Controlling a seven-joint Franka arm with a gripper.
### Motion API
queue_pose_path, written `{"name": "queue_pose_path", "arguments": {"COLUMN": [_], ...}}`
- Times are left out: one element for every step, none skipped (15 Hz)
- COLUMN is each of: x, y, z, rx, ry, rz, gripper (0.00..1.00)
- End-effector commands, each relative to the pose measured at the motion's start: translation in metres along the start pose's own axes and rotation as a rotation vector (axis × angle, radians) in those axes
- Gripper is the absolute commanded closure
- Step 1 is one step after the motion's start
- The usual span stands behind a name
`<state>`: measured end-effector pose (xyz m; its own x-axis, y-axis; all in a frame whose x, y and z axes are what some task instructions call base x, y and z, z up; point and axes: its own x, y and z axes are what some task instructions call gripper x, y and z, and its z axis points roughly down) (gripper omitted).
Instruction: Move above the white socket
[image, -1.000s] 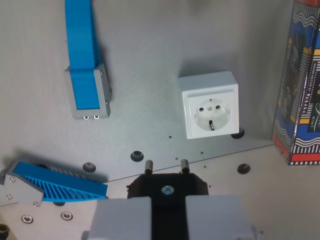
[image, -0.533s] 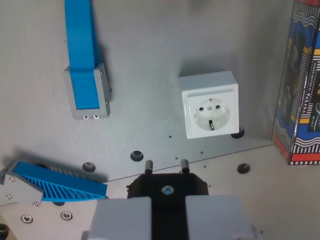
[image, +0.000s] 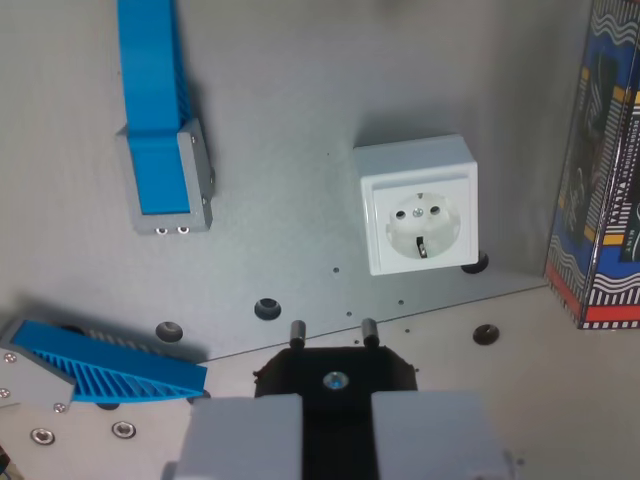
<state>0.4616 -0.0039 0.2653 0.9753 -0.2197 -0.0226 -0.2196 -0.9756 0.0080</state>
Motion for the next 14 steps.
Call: {"name": "queue_pose_path", "arguments": {"x": [-0.005, -0.006, -0.007, -0.007, -0.008, -0.009, -0.010, -0.011, -0.011, -0.012, -0.013, -0.014, -0.015, -0.016], "y": [0.008, 0.009, 0.010, 0.011, 0.012, 0.014, 0.015, 0.016, 0.017, 0.018, 0.019, 0.021, 0.022, 0.023], "z": [0.012, 0.015, 0.018, 0.021, 0.024, 0.028, 0.031, 0.035, 0.039, 0.043, 0.047, 0.051, 0.055, 0.059], "rx": [0.023, 0.024, 0.024, 0.023, 0.023, 0.022, 0.022, 0.021, 0.021, 0.021, 0.020, 0.020, 0.020, 0.021], "ry": [0.087, 0.089, 0.091, 0.092, 0.091, 0.091, 0.090, 0.088, 0.086, 0.084, 0.083, 0.081, 0.081, 0.084], "rz": [-0.033, -0.037, -0.039, -0.041, -0.044, -0.049, -0.052, -0.053, -0.054, -0.057, -0.061, -0.065, -0.065, -0.067], "gripper": [1.00, 1.00, 1.00, 1.00, 1.00, 1.00, 1.00, 1.00, 1.00, 1.00, 1.00, 1.00, 1.00, 1.00]}}
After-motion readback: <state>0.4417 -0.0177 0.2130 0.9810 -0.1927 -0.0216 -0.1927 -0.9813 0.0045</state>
